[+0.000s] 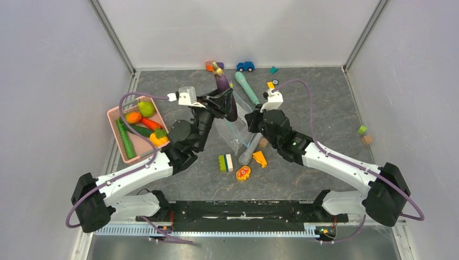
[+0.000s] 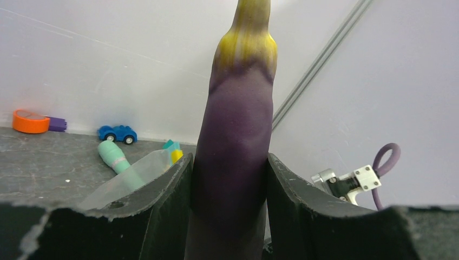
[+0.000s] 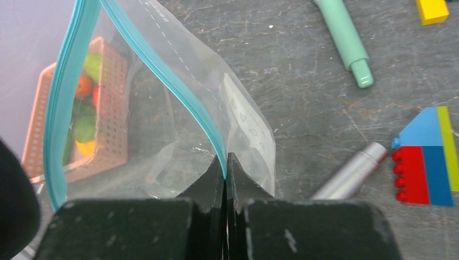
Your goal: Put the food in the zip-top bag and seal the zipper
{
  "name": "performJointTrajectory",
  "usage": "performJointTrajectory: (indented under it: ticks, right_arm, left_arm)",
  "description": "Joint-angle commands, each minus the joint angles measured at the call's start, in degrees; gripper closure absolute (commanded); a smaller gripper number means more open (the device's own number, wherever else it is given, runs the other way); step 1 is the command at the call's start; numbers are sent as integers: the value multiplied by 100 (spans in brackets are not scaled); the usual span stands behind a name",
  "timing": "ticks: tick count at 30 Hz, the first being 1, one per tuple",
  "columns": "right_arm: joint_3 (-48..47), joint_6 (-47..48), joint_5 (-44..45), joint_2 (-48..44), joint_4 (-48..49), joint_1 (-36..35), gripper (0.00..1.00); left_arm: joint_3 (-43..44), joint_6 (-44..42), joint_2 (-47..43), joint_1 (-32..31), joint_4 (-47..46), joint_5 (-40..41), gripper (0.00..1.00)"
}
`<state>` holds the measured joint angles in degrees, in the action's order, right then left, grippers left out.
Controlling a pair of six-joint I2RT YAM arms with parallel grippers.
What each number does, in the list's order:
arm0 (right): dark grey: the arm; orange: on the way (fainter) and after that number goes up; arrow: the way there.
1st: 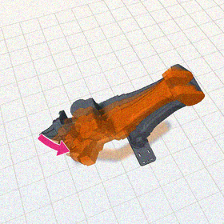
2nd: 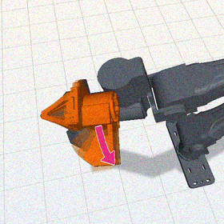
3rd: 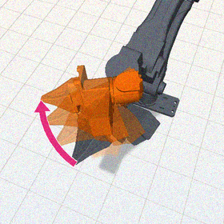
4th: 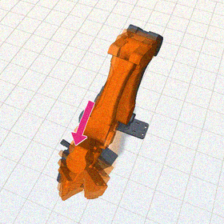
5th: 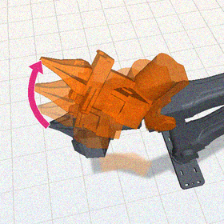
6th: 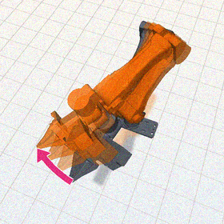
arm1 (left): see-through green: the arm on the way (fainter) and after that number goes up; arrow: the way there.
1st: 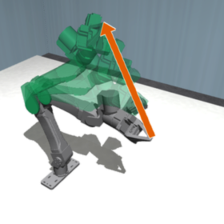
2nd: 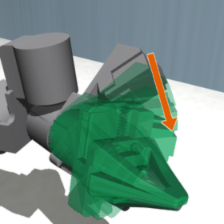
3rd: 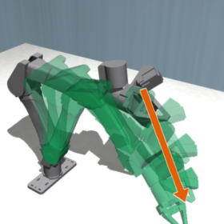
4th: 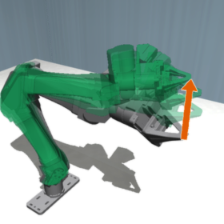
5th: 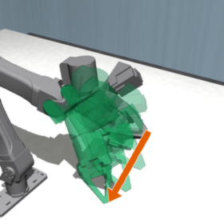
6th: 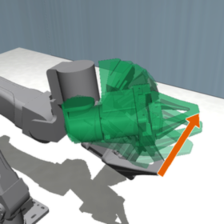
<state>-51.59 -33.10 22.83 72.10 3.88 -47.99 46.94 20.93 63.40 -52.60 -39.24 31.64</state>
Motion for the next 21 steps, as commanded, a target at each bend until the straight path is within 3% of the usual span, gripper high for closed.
performJointTrajectory:
  ticks: [1, 12, 17, 19, 21]
  right_arm:
    - [352, -444, -130, -229, 900, -5, 100]
    - [705, -649, -439, -416, 1189, -9, 100]
    - [791, -680, -558, -436, 1258, -9, 100]
    - [789, -682, -575, -417, 1273, -9, 100]
    - [791, -697, -643, -389, 1303, -9, 100]
  left_arm:
    - [-119, -483, 259, -49, -501, 422, 98]
    - [-600, -752, 796, -255, -449, 883, 98]
    - [-824, -479, 742, -322, 180, 840, 98]
    - [-845, -468, 721, -368, 346, 791, 89]
    - [-896, -471, 671, -408, 452, 712, 66]
